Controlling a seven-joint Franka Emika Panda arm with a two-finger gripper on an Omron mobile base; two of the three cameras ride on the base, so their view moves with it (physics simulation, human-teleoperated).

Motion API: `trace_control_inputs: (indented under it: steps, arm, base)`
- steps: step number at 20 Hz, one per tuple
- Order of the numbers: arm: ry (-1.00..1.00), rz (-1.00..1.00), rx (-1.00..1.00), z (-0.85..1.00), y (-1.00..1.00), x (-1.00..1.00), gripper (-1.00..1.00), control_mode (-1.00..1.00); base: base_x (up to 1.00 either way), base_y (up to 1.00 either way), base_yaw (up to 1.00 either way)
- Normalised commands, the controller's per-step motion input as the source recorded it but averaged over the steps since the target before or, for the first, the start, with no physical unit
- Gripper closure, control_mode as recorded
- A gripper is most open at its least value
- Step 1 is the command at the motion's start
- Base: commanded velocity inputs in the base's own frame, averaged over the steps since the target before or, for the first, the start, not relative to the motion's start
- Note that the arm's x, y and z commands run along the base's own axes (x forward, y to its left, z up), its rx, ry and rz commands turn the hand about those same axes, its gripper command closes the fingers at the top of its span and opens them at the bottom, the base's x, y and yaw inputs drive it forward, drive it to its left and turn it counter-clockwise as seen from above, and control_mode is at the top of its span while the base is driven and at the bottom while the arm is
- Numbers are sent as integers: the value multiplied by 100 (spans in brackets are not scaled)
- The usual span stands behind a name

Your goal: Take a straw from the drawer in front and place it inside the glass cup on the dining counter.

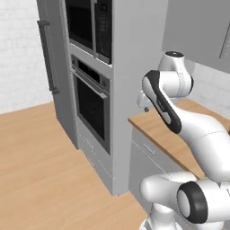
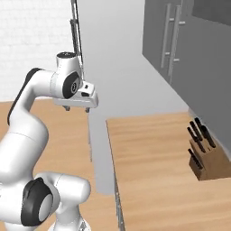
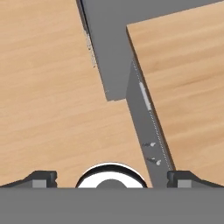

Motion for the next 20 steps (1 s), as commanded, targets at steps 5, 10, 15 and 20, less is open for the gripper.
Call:
trace_control_inputs:
  steps: [5, 10, 15, 20]
  arm:
    - [0, 0, 0, 0, 0, 0, -100, 100]
    - [0, 0, 0, 0, 0, 0, -100, 100]
    - [0, 0, 0, 0, 0, 0, -100, 100]
    - [0, 0, 0, 0, 0, 0, -100, 100]
  base:
    - [-25, -45, 26]
    - [-15, -56, 24]
    - [-22, -43, 23]
    - [-28, -32, 15]
